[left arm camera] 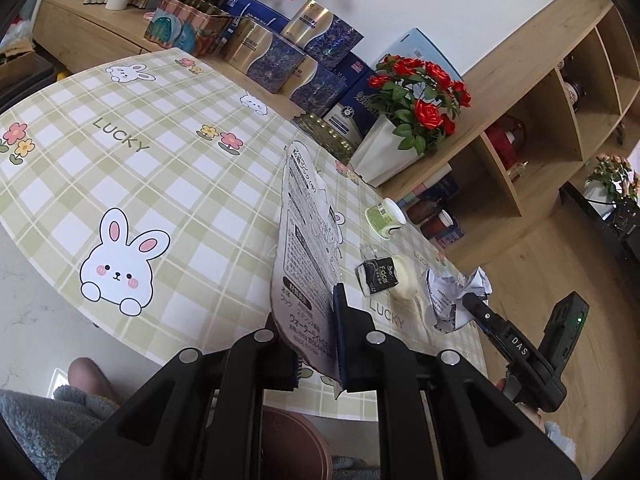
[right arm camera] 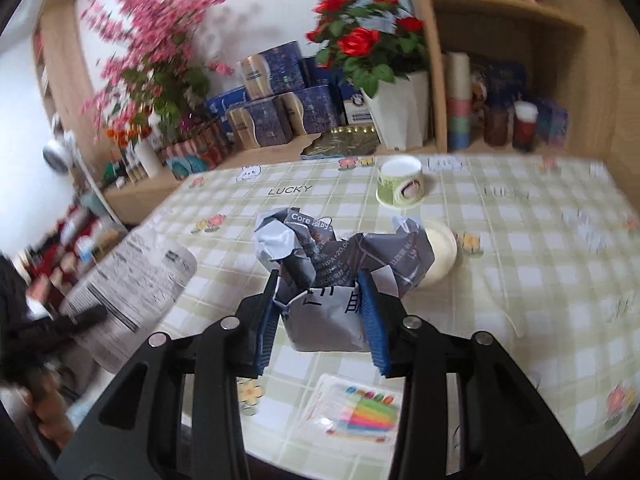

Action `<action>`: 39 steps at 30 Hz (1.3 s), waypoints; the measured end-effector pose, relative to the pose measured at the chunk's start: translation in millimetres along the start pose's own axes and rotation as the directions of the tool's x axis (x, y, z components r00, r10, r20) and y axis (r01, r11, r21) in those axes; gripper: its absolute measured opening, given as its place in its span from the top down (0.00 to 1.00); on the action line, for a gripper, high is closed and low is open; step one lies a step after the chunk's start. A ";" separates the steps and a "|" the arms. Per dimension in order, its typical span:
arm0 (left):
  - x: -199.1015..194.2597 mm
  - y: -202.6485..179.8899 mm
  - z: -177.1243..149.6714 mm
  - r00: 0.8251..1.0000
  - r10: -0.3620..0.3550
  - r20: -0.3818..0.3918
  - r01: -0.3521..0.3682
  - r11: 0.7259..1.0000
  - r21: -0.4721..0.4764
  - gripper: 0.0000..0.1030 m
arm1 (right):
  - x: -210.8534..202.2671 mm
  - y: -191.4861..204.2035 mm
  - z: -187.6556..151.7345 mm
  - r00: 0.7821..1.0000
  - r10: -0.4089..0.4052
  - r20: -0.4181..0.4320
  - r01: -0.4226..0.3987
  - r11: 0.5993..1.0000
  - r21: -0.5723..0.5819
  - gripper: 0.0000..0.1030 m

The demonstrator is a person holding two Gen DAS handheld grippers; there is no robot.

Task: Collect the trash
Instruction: 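Carry both items over the brown bin and open the right gripper to drop the foil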

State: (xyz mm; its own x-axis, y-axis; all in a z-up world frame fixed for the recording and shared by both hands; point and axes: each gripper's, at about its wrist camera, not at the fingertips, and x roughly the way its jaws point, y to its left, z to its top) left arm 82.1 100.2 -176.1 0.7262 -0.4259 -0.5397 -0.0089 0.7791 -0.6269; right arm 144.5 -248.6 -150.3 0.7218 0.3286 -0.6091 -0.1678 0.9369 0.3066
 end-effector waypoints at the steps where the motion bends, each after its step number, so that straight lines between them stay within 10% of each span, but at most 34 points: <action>1: -3.1 -0.3 -0.5 1.000 -0.002 0.002 0.002 1.000 0.002 0.87 | -3.4 -2.6 -1.0 1.000 -0.002 0.003 0.002 1.000 0.016 0.61; 14: -51.9 -13.1 -23.5 1.000 -0.014 0.020 0.012 0.997 0.076 0.87 | -81.0 5.1 -60.0 0.999 -0.013 0.045 0.014 1.000 0.000 0.61; 23: -72.2 -10.7 -46.5 0.999 -0.037 0.005 0.036 0.995 0.093 0.87 | -95.5 41.4 -129.1 0.996 0.053 -0.074 -0.062 0.990 -0.128 0.61; 39: -97.0 -0.3 -71.2 1.000 0.005 -0.009 -0.004 0.994 0.107 0.87 | -15.4 67.0 -210.1 0.905 0.122 -0.408 -0.191 0.973 -0.133 0.61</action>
State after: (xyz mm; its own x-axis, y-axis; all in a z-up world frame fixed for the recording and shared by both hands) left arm -37.2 108.5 -163.5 0.7201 -0.4262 -0.5476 0.0619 0.8255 -0.5610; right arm -19.0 -165.9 -274.0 0.3589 0.4602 -0.8121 -0.3903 0.8643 0.3173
